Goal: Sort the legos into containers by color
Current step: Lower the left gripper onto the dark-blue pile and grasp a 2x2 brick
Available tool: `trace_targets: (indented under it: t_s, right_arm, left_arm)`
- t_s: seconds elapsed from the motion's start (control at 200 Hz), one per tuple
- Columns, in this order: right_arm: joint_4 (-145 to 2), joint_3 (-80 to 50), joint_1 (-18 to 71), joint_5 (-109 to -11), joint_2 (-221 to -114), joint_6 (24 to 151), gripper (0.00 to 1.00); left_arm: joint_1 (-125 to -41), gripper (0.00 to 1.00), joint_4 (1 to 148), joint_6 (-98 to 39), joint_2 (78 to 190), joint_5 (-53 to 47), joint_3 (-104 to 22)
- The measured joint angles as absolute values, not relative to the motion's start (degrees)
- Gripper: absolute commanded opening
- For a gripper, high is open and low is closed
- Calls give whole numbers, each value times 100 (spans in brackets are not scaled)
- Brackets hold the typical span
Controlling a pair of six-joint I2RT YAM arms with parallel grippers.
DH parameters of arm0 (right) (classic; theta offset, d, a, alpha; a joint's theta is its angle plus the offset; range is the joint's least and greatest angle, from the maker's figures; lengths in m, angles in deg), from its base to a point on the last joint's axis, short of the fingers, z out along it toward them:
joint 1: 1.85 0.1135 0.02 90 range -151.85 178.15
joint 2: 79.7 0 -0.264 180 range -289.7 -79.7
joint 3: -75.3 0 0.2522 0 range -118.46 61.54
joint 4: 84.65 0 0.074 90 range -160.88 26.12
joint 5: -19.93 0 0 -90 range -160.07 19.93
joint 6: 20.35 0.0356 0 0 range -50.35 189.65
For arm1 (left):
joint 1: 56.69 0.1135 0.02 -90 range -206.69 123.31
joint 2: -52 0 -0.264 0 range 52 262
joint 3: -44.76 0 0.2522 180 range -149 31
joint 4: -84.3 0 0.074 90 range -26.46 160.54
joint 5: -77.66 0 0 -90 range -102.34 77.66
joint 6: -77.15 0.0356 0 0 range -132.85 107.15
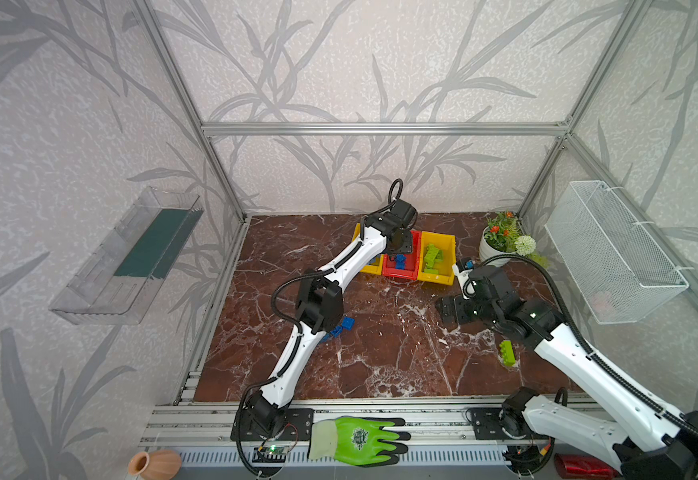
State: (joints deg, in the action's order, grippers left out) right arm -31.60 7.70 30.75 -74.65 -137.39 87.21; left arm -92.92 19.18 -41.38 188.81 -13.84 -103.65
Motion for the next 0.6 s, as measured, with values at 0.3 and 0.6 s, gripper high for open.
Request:
trace_targets:
  t_s: [0.3, 0.6]
  right_arm:
    - [-3208, 770, 3112, -7113, -13818, 8743, 99]
    - [-3372, 770, 3727, -7126, -14146, 8881, 99]
  left_arm:
    - [-9290, 65, 2972, -4228, 15889, -1893, -6107]
    - [-9290, 62, 3512, -4641, 14696, -2084, -3065]
